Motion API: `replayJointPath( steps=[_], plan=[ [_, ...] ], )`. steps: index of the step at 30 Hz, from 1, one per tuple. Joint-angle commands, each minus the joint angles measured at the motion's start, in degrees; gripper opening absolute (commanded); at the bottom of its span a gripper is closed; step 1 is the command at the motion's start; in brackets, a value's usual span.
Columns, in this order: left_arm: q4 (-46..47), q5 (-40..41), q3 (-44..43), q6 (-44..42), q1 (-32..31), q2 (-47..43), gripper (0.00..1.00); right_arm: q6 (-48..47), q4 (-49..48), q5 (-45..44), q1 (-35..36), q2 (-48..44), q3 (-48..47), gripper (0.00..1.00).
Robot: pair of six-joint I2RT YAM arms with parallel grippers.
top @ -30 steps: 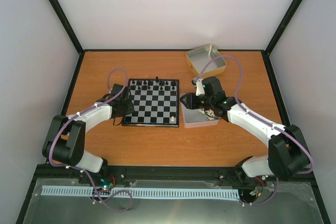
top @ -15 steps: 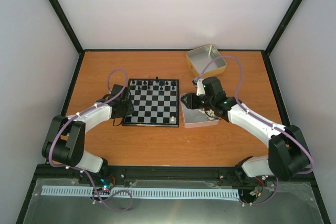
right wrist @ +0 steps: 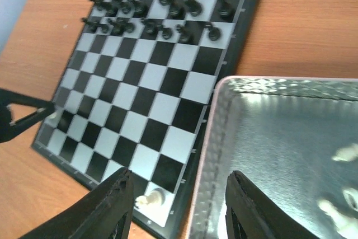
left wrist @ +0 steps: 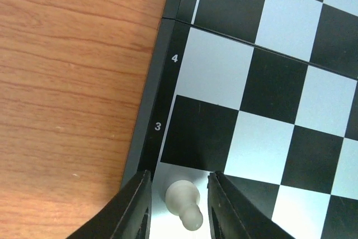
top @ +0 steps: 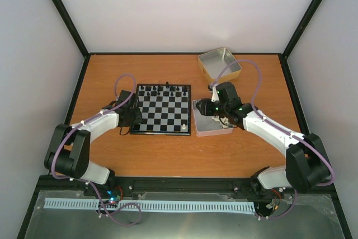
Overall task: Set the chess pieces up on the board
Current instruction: Place the chess piece on the chessboard.
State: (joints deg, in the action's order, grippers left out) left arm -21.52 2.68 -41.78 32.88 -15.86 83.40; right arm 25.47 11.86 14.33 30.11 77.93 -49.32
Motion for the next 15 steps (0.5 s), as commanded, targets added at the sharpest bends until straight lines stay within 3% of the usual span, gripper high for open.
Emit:
replayJointPath(
  steps=[1,5,8,15],
  plan=[
    [-2.91,0.24,-3.84,-0.62,0.21,-2.78,0.31,2.48,4.44,-9.7,-1.11,-1.41,-0.07,0.46],
    [-6.1,2.41,-6.89,-0.26,0.21,-6.22,0.38,3.77,9.66,-19.54,-2.44,-0.41,-0.31,0.46],
    [-6.99,2.73,-8.66,-1.02,0.2,-9.78,0.41,3.5,12.18,-21.94,-3.62,0.95,-0.31,0.46],
    [-0.77,-6.83,-8.25,-4.84,0.21,-17.61,0.5,-0.16,14.29,-23.8,-3.92,8.52,-4.88,0.45]
  ],
)
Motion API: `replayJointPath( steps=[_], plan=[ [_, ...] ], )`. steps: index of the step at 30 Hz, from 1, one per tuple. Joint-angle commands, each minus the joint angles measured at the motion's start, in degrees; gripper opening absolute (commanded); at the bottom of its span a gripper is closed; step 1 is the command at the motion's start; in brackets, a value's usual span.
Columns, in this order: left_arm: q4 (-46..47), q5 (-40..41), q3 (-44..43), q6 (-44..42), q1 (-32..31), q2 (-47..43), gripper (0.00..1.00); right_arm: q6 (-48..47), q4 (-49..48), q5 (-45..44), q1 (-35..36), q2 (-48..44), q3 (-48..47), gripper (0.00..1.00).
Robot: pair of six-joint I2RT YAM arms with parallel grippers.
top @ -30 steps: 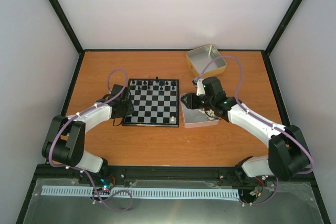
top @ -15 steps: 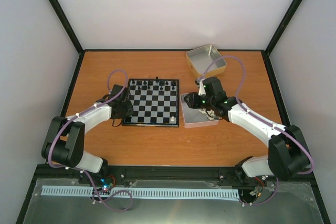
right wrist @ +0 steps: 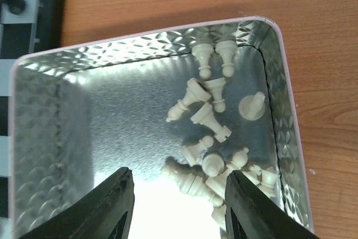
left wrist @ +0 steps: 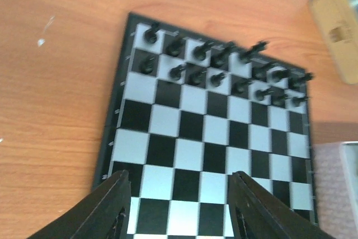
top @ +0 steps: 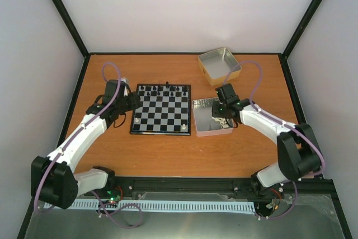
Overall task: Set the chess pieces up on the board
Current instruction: Place the chess piece on the chessboard, then pick up the chess piece from the storage box.
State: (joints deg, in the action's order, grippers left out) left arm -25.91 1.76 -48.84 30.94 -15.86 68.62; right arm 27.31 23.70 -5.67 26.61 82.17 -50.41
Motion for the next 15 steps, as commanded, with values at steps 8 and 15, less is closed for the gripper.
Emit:
replayJointPath(
  steps=[8,15],
  plan=[
    [4.76,-9.45,0.44,-2.86,0.21,-3.45,0.5,-1.46,6.8,-4.82,-0.6,11.0,-7.4,0.34],
    [4.96,-9.4,1.23,-2.99,0.21,-3.14,0.5,-1.95,7.86,-3.53,-0.6,13.64,-7.77,0.24]
  ],
)
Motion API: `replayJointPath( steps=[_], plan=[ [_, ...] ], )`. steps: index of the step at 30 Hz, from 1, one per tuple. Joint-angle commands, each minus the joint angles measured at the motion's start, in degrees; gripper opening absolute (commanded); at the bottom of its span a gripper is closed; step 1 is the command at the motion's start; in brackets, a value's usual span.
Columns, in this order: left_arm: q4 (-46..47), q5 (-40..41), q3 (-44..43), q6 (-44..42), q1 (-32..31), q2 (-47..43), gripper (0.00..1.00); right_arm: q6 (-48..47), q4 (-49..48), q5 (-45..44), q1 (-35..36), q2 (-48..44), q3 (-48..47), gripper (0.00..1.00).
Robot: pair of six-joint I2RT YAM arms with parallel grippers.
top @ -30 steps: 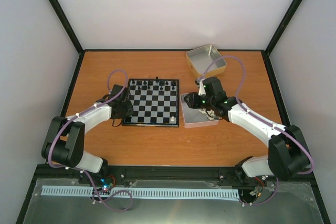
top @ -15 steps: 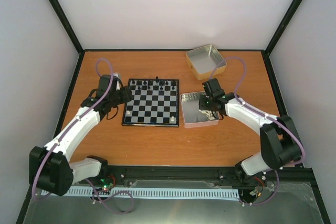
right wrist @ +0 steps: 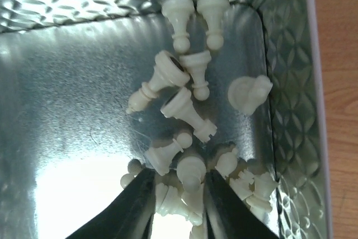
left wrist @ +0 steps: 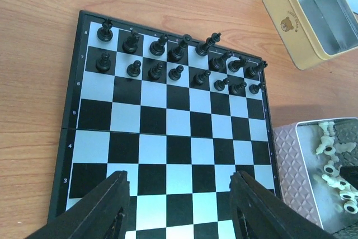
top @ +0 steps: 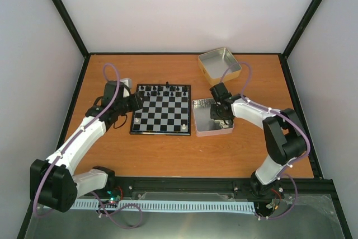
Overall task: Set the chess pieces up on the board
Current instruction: Pick up the chess piece from the storage box.
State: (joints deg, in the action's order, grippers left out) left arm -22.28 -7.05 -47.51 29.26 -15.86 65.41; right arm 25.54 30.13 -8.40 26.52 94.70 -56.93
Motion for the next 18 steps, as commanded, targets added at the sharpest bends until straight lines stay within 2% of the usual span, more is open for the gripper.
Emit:
replayJointPath(
  steps=[1,10,18],
  plan=[
    [1.36,-0.6,-0.11,-1.35,0.21,0.07,0.5,0.01,1.58,-1.24,-0.51,1.35,-1.54,0.23],
    [1.34,-0.27,0.18,-1.48,0.21,-0.02,0.5,-0.51,0.94,-2.42,-0.51,4.28,-2.69,0.23],
    [-0.8,3.06,-0.6,-0.7,0.21,-0.38,0.5,-0.84,1.26,-3.41,-0.51,4.14,-3.61,0.08]
  ],
)
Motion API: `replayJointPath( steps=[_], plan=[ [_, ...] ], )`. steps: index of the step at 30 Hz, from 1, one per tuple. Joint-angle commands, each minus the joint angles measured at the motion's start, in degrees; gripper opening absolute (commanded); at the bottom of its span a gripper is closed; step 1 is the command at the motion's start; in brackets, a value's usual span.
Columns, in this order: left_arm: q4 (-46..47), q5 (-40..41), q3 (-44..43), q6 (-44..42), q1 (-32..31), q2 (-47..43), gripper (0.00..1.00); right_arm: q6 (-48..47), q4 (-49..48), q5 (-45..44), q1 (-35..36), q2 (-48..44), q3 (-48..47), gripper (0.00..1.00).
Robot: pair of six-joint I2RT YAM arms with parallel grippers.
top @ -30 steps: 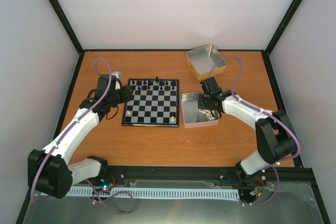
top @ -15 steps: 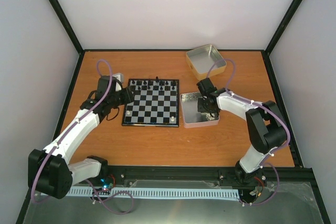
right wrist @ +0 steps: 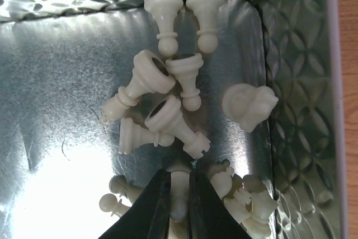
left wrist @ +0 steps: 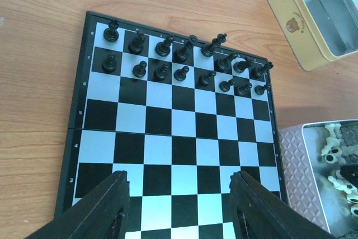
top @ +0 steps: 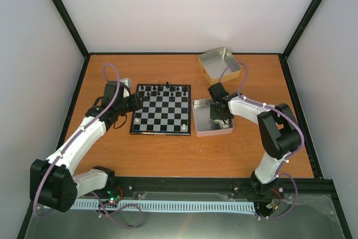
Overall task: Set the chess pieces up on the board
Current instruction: Pick up the chess piece from the storage box, then place the chess piece on the chessboard.
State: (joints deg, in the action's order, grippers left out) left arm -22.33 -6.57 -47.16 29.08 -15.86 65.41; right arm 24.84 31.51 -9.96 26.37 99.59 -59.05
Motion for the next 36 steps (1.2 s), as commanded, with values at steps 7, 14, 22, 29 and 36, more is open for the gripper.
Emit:
replayJointPath(
  steps=[7,14,22,29,36],
  plan=[
    [-1.95,5.07,-1.62,-0.79,0.21,-3.22,0.51,-0.11,0.48,0.21,0.31,-6.77,-1.7,0.06],
    [-2.83,8.94,-1.58,-0.21,0.2,-6.48,0.51,1.58,0.22,6.16,5.75,-10.77,-4.05,0.07],
    [-2.71,14.16,-0.5,1.32,0.21,-11.82,0.52,4.76,-0.56,8.3,20.22,-5.41,-9.68,0.07],
    [-1.39,14.05,0.41,1.17,0.21,-13.57,0.55,4.25,2.0,4.99,25.68,1.92,-14.68,0.07],
    [-1.04,13.08,0.9,0.98,0.19,-12.45,0.56,5.22,6.27,-3.13,25.6,5.15,-17.7,0.07]
  ],
)
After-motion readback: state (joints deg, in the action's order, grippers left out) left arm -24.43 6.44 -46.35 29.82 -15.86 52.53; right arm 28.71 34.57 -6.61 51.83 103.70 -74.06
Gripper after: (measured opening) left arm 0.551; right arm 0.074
